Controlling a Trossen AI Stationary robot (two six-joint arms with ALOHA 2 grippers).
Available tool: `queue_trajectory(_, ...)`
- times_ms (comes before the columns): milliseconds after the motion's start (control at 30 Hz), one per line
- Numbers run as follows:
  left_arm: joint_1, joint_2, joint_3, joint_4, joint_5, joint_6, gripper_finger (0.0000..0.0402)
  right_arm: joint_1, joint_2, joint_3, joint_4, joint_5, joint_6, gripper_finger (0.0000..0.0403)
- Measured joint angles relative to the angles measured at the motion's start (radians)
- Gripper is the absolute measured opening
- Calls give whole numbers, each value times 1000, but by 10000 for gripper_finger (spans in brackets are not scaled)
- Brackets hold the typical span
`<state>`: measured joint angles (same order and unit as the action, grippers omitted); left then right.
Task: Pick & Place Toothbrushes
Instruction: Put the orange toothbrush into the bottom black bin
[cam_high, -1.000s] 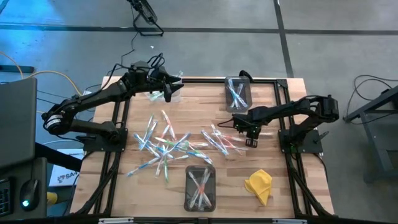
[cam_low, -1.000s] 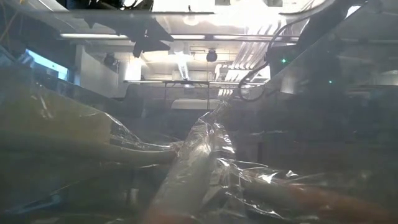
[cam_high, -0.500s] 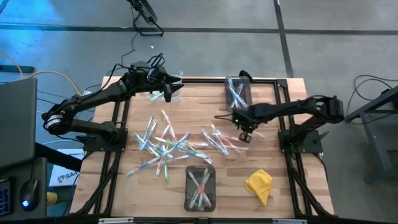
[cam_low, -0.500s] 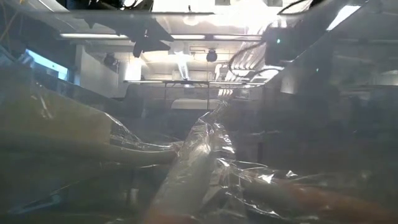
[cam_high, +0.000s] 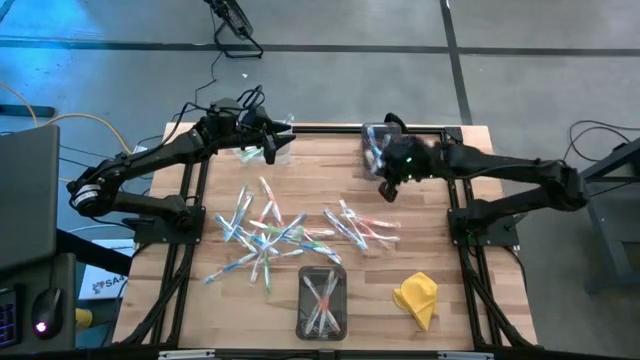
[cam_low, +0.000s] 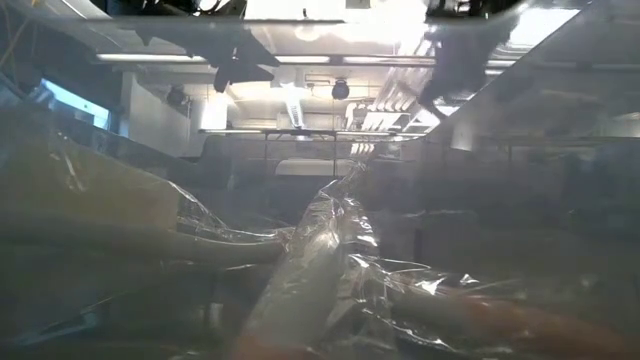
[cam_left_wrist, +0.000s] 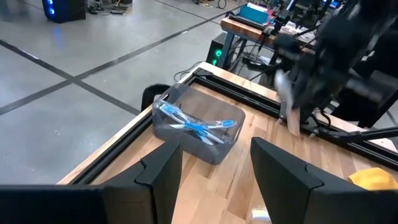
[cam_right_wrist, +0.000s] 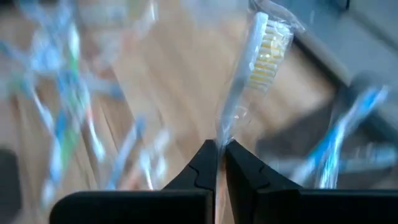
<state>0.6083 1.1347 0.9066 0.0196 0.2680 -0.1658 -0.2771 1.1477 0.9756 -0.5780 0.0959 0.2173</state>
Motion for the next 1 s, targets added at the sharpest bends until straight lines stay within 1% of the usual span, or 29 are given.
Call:
queue_trajectory(133,0,0,0,0,6,0,187,-8,-55,4,195,0,0,8)
queue_trajectory(233,0,0,0,0,30,2,187,-7,-69,4,320,1,-1,8)
queue_trajectory(400,0,0,0,0,31,4,187,-6,-60,4,497,6,-1,8)
queue_trajectory(600,0,0,0,0,32,4,187,-5,-7,4,693,9,0,8)
queue_trajectory(767,0,0,0,2,68,3,187,-4,52,4,792,-14,30,8)
queue_trajectory(867,0,0,0,14,120,3,187,-4,86,4,814,-35,45,8)
queue_trajectory(1000,0,0,0,18,136,0,187,-4,110,4,819,-52,86,8)
